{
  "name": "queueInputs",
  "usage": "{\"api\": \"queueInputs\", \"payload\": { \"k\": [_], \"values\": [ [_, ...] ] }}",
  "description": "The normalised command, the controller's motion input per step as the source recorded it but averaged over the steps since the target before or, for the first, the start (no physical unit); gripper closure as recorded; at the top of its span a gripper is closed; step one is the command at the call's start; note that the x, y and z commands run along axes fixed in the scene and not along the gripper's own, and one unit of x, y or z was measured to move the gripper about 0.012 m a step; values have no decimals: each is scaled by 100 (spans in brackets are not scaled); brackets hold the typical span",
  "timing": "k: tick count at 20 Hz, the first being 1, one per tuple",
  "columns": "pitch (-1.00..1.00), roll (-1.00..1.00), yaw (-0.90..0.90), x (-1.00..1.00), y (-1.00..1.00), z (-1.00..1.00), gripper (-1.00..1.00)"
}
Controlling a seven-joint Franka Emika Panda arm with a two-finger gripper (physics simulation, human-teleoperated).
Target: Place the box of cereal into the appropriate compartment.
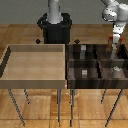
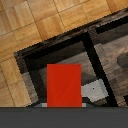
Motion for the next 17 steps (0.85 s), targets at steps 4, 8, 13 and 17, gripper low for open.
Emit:
{"api": "queueInputs", "payload": {
  "k": [4, 8, 13, 17],
  "values": [
    [0, 0, 0, 0, 0, -100, 100],
    [0, 0, 0, 0, 0, -50, -100],
    [0, 0, 0, 0, 0, 0, -100],
    [0, 0, 0, 0, 0, 0, -100]
  ]
}}
